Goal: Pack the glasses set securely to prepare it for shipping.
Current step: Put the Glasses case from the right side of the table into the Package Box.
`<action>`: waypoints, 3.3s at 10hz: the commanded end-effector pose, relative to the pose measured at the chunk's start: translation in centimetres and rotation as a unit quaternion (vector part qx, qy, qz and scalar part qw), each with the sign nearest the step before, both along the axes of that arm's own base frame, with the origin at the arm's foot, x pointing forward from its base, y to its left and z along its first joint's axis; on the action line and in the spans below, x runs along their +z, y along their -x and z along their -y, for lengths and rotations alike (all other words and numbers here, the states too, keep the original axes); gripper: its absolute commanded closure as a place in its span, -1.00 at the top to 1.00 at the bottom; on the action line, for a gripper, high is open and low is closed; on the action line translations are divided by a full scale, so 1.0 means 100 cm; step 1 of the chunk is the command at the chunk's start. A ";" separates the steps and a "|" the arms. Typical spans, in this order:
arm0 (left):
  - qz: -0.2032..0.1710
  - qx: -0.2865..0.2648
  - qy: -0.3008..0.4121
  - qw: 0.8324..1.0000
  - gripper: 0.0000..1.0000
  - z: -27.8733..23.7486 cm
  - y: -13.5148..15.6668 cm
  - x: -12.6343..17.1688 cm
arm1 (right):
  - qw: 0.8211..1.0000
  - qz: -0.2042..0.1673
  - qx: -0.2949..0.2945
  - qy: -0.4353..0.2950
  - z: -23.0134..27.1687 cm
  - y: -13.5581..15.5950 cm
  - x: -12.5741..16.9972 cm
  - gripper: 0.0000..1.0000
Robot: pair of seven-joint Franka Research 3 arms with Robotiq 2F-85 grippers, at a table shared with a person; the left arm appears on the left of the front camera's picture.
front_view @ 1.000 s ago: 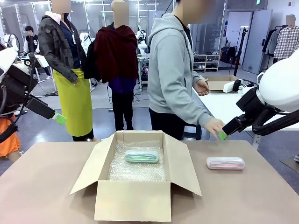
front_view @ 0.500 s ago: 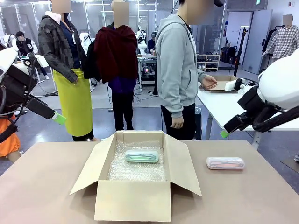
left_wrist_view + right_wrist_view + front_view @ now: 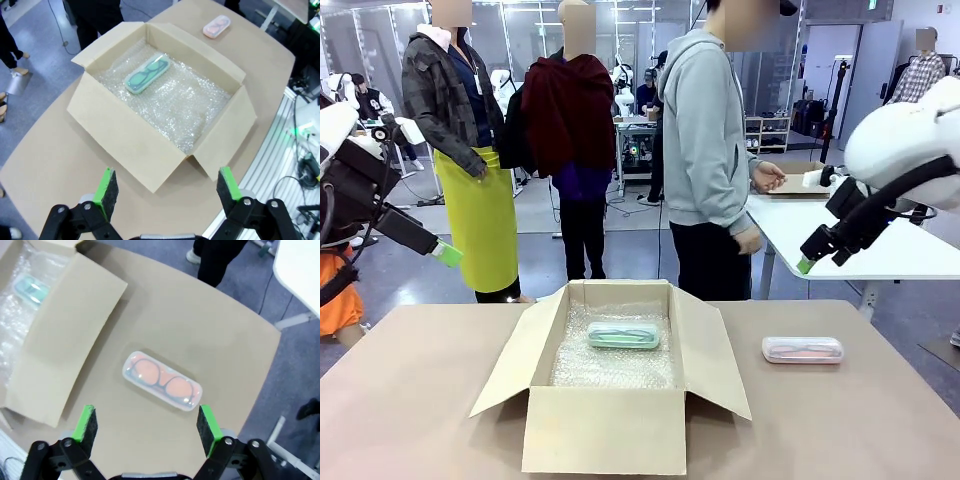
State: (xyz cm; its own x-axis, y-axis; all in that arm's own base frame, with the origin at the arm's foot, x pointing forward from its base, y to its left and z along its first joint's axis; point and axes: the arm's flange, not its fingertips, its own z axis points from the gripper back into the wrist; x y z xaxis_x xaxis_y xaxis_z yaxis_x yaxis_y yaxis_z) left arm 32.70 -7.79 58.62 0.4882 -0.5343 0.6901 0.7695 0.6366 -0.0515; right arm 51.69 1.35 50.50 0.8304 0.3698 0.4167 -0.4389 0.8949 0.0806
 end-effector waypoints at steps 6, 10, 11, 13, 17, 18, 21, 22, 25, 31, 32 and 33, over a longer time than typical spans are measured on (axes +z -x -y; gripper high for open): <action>0.001 -0.006 0.004 1.000 1.00 -0.001 0.000 0.002 | 0.947 -0.075 0.299 0.096 -0.015 -0.033 0.007 1.00; 0.001 -0.006 0.004 1.000 1.00 -0.001 0.000 0.002 | 0.931 -0.097 0.327 0.128 -0.035 -0.019 0.010 1.00; 0.001 -0.006 0.004 1.000 1.00 -0.001 0.000 0.002 | 0.920 -0.129 0.340 0.144 -0.034 -0.014 0.001 1.00; 0.001 -0.006 0.004 1.000 1.00 -0.001 0.000 0.002 | 0.919 -0.125 0.343 0.149 -0.037 -0.015 0.004 1.00; 0.001 -0.006 0.004 1.000 1.00 -0.001 0.000 0.002 | 0.838 0.013 0.496 0.229 -0.026 -0.031 -0.037 1.00; 0.001 -0.006 0.004 1.000 1.00 -0.001 0.000 0.002 | 0.835 0.004 0.499 0.234 -0.026 -0.036 -0.050 1.00; 0.001 -0.006 0.004 1.000 1.00 -0.001 0.000 0.002 | 0.835 -0.027 0.511 0.204 -0.026 -0.052 -0.087 1.00; 0.001 -0.006 0.004 1.000 1.00 -0.001 0.000 0.002 | 0.837 -0.037 0.509 0.198 -0.025 -0.056 -0.098 1.00; 0.001 -0.006 0.004 1.000 1.00 -0.001 0.000 0.002 | 0.840 -0.066 0.504 0.190 -0.025 -0.064 -0.141 1.00; 0.001 -0.006 0.004 1.000 1.00 -0.001 0.000 0.002 | 0.841 -0.090 0.495 0.199 -0.027 -0.063 -0.183 1.00; 0.001 -0.006 0.004 1.000 1.00 -0.001 0.000 0.002 | 0.845 -0.092 0.489 0.198 -0.026 -0.064 -0.187 1.00; 0.001 -0.006 0.004 1.000 1.00 -0.001 0.000 0.002 | 0.848 -0.094 0.484 0.195 -0.025 -0.065 -0.190 1.00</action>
